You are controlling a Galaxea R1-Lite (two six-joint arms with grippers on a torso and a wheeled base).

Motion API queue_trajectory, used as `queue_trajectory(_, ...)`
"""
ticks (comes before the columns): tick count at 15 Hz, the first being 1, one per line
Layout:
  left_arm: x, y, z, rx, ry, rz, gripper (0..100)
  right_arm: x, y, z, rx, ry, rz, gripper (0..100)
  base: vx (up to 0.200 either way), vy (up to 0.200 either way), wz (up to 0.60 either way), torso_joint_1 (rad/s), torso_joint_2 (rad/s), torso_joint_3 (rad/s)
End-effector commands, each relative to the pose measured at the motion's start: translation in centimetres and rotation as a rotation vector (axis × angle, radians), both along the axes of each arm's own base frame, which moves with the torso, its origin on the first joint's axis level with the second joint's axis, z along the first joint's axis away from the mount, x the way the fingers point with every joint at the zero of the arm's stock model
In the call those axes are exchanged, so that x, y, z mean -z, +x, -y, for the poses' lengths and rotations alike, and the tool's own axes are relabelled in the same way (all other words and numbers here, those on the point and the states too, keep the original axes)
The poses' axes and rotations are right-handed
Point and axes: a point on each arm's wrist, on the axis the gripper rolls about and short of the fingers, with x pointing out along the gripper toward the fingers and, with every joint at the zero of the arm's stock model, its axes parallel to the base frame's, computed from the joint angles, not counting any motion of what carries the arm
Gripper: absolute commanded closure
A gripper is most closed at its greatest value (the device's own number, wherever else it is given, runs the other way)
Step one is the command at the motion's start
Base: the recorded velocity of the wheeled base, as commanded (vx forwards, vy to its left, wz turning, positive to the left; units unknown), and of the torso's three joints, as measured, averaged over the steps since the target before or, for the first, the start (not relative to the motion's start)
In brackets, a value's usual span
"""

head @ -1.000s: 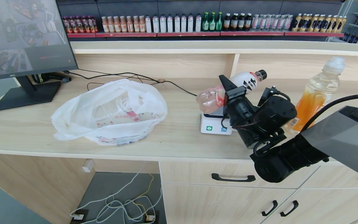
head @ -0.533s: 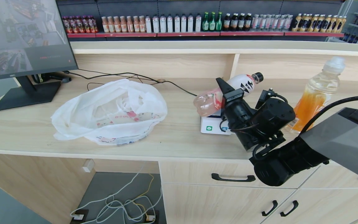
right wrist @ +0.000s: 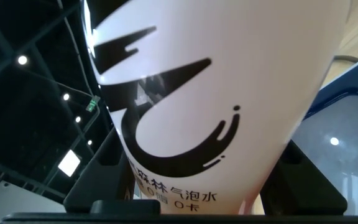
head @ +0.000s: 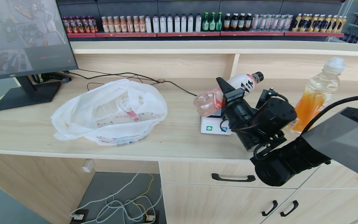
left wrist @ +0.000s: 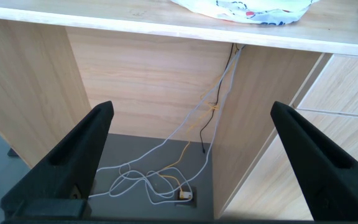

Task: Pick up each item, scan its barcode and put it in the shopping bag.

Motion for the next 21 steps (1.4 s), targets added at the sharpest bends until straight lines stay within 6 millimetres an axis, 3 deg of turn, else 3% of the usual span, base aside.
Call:
queue_trajectory(1, 0.0, 0.0, 0.0, 0.0, 0.0, 0.0, 0, -0.6, -0.2, 0.1, -0.001, 0.007, 0.013, 100, 0.0, 0.0, 0.0, 0.0, 0.0, 0.0)
queue_trajectory(8, 0.0, 0.0, 0.0, 0.0, 0.0, 0.0, 0, -1.8, -1.4, -0.2, -0.026, 0.027, 0.034, 100, 0.0, 0.0, 0.0, 0.0, 0.0, 0.0)
queue_trajectory(12, 0.0, 0.0, 0.0, 0.0, 0.0, 0.0, 0, -5.0, -2.9, 0.6, -0.041, 0.054, 0.113, 100, 0.0, 0.0, 0.0, 0.0, 0.0, 0.0)
queue_trajectory(18, 0.0, 0.0, 0.0, 0.0, 0.0, 0.0, 0, -9.6, -6.1, 2.2, -0.018, -0.147, 0.347, 100, 0.0, 0.0, 0.0, 0.0, 0.0, 0.0)
queue_trajectory(21, 0.0, 0.0, 0.0, -0.002, 0.0, 0.0, 0, -9.9, -7.1, 2.8, 0.004, -0.26, 0.409, 100, 0.0, 0.0, 0.0, 0.0, 0.0, 0.0)
